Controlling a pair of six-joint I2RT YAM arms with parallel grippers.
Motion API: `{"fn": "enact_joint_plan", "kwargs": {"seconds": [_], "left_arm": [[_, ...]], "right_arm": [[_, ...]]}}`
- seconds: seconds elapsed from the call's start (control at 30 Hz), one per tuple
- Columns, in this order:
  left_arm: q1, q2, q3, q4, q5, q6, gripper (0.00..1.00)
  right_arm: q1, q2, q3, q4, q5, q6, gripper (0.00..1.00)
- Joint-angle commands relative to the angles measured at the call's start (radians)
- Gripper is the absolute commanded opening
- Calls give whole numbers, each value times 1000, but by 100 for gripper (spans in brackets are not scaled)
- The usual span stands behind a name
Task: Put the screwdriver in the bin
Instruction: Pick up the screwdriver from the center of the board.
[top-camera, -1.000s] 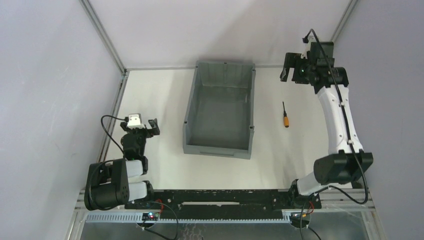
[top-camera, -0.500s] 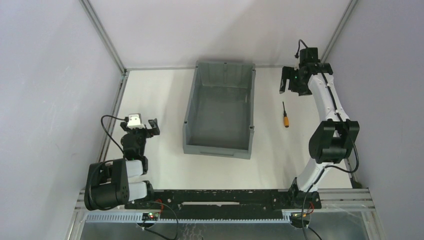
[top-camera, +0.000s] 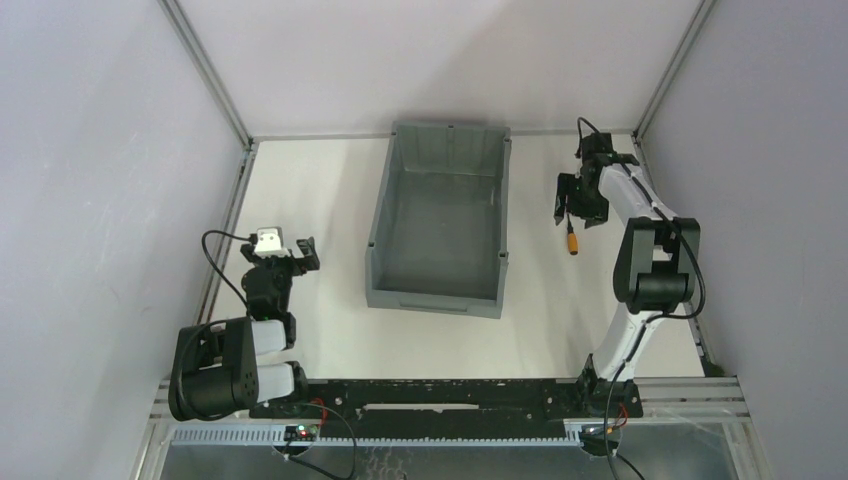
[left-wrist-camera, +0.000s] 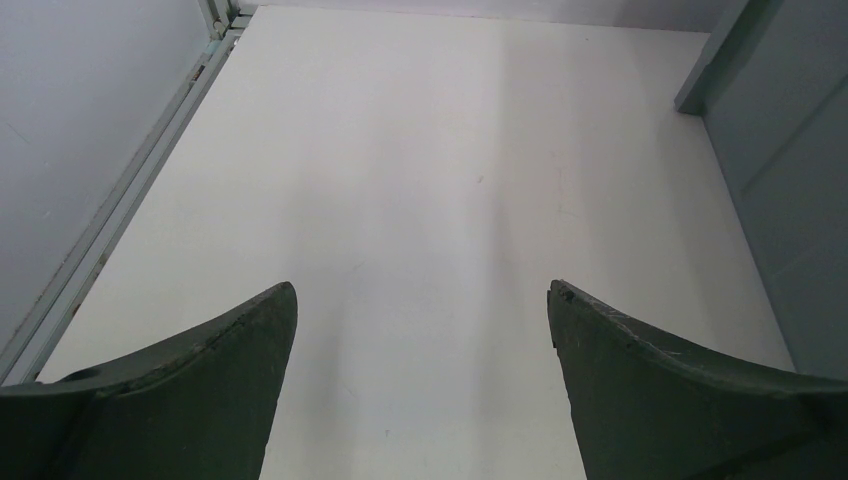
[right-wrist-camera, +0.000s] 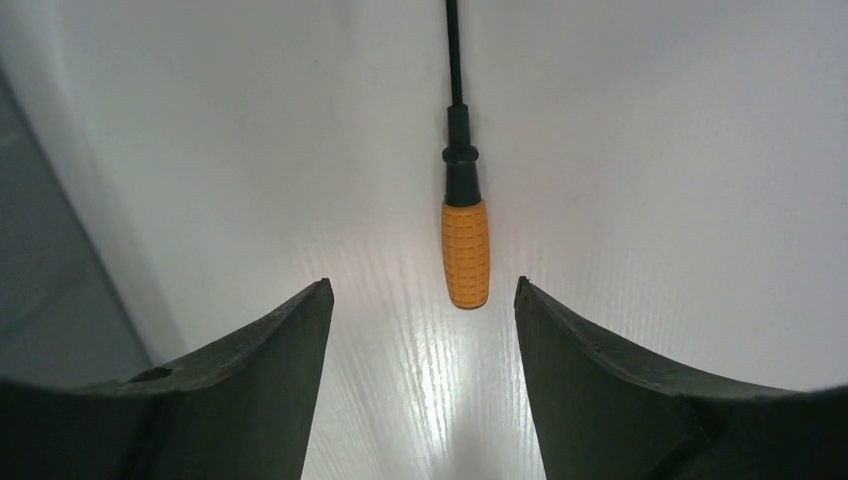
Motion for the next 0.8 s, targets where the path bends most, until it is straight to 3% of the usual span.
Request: {"fn": "enact_joint_plan", "kwargs": {"seconds": [0.0,0.77], "left_arm": [[-3,-12,39,41,-5,-12,100],[-3,-12,39,41,-6,-12,100]], "right_arm": [[-6,23,-33,67,44,19,74],[-15,143,-82,114,101,15,49]]}}
